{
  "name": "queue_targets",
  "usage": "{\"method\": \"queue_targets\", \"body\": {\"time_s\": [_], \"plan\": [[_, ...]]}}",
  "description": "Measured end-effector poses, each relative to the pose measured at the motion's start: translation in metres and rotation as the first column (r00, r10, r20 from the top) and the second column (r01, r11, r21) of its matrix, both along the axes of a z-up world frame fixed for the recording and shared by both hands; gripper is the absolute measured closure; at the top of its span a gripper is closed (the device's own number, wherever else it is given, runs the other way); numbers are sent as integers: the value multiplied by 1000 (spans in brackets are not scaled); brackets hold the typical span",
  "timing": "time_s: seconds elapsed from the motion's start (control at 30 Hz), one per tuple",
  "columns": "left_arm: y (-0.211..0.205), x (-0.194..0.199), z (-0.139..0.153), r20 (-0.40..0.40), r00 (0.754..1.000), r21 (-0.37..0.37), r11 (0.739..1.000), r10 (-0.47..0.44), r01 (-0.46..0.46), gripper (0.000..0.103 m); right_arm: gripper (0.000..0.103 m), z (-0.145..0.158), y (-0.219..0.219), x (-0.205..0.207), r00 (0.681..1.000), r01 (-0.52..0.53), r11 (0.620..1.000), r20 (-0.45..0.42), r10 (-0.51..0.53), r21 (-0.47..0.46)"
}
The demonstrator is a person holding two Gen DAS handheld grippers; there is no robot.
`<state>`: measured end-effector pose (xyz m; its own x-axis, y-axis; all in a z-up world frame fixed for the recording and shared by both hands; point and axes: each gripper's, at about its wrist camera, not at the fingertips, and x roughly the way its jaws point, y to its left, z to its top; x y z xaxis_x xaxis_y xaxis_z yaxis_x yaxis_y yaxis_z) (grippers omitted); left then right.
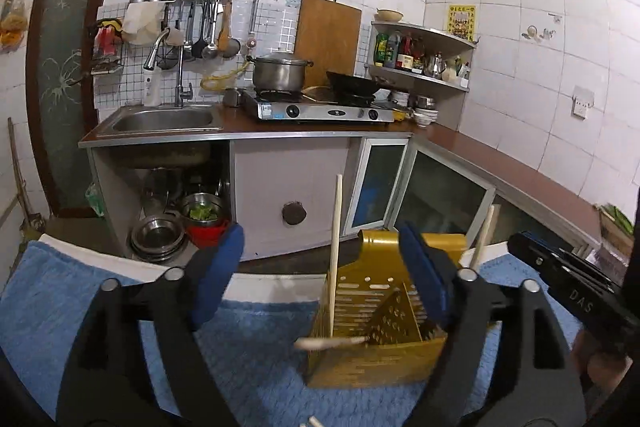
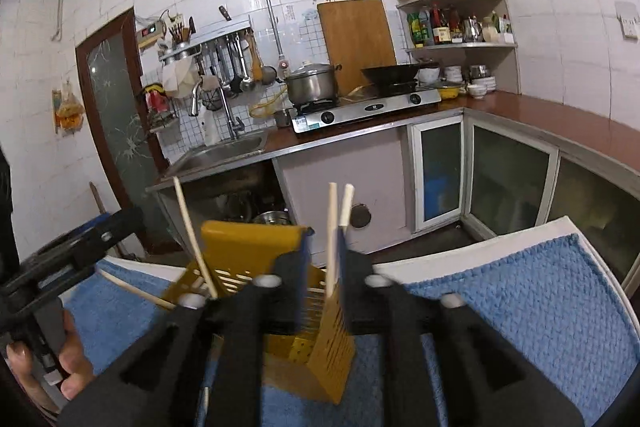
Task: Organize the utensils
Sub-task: 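Open both grippers to drop the chopsticks into the holder, then lower both open grippers toward the remaining utensils on the blanket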
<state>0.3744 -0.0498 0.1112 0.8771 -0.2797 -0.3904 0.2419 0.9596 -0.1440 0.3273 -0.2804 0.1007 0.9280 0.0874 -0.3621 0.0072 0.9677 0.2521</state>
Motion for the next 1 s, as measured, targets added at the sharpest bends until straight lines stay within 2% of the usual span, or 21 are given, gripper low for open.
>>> {"method": "queue_targets", "body": {"time_s": [0.03,0.13,0.23,0.33,0.4,0.57,0.7,0.8,0.9,1.0], "plan": [[4,-4,4,-12,1000,-2,1000,-2,2,15,42,5,1,-4,1000,9,1000,8,-9,-5],[22,-18,13,-44,999,-10,1000,22,-23,5,42,14,3,-16,1000,18,1000,-5,-18,-10],[42,-32,14,-106,993,-13,999,48,-50,5,42,13,8,-31,999,23,999,-46,-24,-23],[59,-44,4,-175,982,-20,997,75,-79,5,42,-1,22,-45,993,30,997,-108,-38,-74],[66,-53,-10,-225,971,-5,997,77,-80,5,42,-15,30,-54,989,24,995,-144,-38,-97],[61,-74,-48,-253,958,103,988,138,-115,5,42,-56,46,-70,977,26,989,-206,-55,-143],[62,-77,-90,-334,933,104,989,138,-109,5,42,-87,48,-76,966,16,991,-254,-50,-134],[63,-78,-112,-361,920,111,987,152,-119,5,42,-104,47,-80,960,14,988,-273,-56,-152],[58,-74,-123,-375,915,142,985,150,-103,5,42,-111,45,-79,957,13,990,-286,-52,-138],[52,-72,-126,-343,925,171,979,163,-109,5,42,-119,52,-76,950,22,987,-305,-70,-159]]}}
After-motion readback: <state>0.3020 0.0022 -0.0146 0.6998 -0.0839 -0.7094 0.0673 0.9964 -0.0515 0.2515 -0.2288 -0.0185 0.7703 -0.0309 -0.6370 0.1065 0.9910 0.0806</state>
